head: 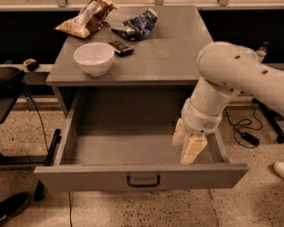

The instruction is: Open top drawer

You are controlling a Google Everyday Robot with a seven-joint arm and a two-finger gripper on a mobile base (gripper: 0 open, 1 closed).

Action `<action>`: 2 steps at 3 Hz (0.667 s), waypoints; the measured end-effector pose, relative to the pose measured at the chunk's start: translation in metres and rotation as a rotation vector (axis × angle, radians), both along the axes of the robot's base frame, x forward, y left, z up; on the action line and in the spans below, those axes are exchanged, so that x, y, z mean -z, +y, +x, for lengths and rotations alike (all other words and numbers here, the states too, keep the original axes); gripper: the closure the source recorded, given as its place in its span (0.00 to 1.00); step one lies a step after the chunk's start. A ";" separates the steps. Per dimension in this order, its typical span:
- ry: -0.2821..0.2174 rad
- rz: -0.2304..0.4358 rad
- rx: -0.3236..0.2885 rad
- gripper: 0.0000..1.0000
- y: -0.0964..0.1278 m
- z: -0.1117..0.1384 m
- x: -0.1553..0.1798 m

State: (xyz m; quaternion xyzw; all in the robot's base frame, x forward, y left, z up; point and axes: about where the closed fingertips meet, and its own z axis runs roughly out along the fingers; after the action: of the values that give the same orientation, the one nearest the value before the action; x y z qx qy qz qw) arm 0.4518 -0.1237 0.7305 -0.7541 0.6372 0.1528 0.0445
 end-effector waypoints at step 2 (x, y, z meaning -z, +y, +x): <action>-0.088 -0.034 -0.041 0.62 0.011 0.043 -0.015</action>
Offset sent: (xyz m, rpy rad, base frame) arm 0.0749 0.0119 -0.0028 -0.0207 -0.1452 0.0242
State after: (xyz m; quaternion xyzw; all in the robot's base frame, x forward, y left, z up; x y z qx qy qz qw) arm 0.4952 -0.1128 0.7456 -0.7735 0.6217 0.1093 0.0563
